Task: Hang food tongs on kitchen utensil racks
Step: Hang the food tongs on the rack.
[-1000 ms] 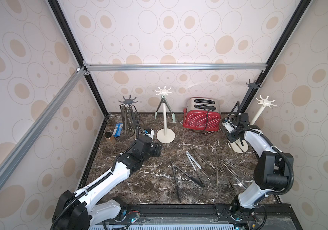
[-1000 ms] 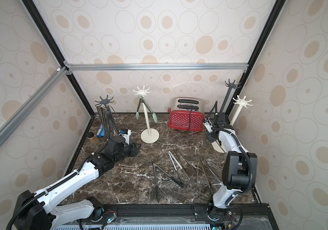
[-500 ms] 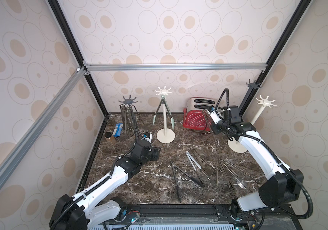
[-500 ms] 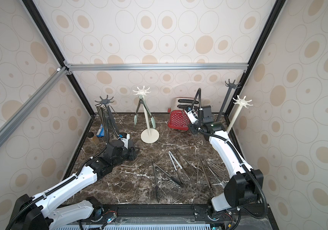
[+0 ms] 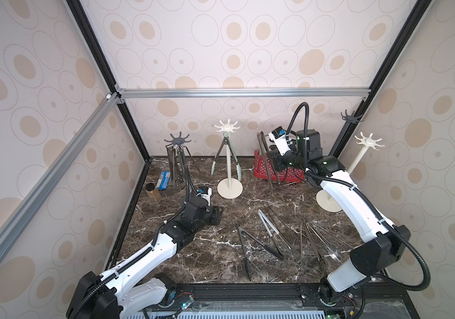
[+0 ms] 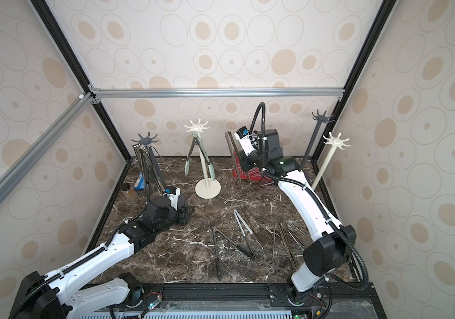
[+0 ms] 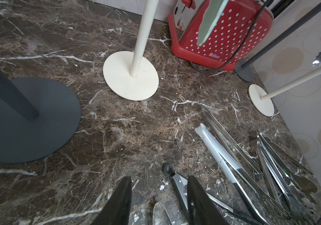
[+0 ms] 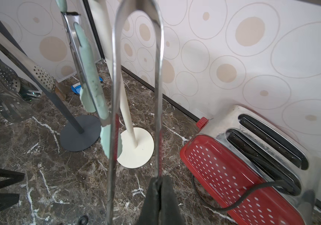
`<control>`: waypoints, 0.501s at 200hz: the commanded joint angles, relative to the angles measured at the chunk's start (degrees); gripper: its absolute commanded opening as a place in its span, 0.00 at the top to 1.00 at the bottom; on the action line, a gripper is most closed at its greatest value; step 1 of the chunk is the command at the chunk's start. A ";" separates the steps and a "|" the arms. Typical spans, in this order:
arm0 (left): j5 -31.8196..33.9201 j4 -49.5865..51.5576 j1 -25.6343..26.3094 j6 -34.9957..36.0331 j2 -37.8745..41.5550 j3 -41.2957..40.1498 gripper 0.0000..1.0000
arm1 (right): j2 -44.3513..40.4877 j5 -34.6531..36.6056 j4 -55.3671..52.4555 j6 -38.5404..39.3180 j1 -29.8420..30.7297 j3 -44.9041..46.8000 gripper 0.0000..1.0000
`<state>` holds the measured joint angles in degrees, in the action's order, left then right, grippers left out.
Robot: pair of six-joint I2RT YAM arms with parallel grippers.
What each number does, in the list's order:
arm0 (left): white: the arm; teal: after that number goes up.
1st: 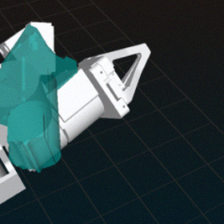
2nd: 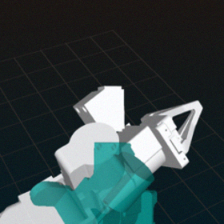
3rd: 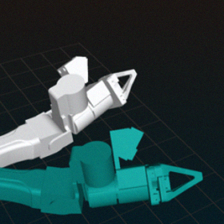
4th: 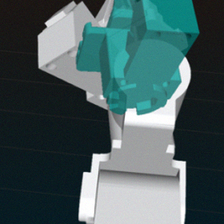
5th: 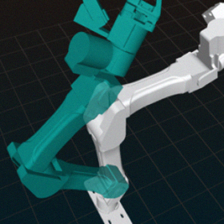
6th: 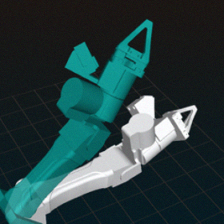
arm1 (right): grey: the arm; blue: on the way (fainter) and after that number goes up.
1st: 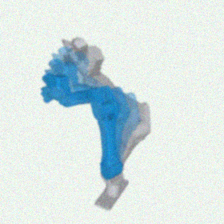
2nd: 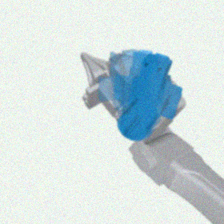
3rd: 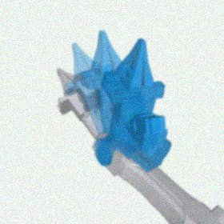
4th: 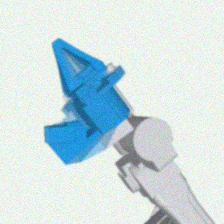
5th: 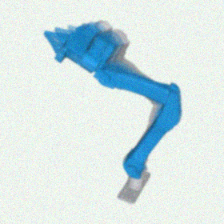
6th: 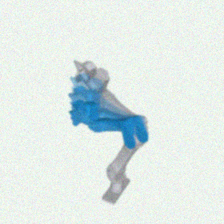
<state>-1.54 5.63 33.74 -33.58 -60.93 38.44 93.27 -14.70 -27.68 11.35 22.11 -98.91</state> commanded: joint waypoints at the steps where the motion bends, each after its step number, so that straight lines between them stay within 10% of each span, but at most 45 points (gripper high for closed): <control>1: -0.48 -1.55 -0.39 0.80 0.95 -0.06 0.54 | 3.24 -4.62 0.67 -0.48 0.39 -5.01 1.00; 100: -0.40 -1.29 -0.40 0.33 2.60 -1.60 0.55 | 18.84 -14.60 -6.57 2.19 0.49 -27.35 1.00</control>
<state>-2.28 5.13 33.74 -33.61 -59.92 36.95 109.95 -25.36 -32.73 13.13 22.17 -122.10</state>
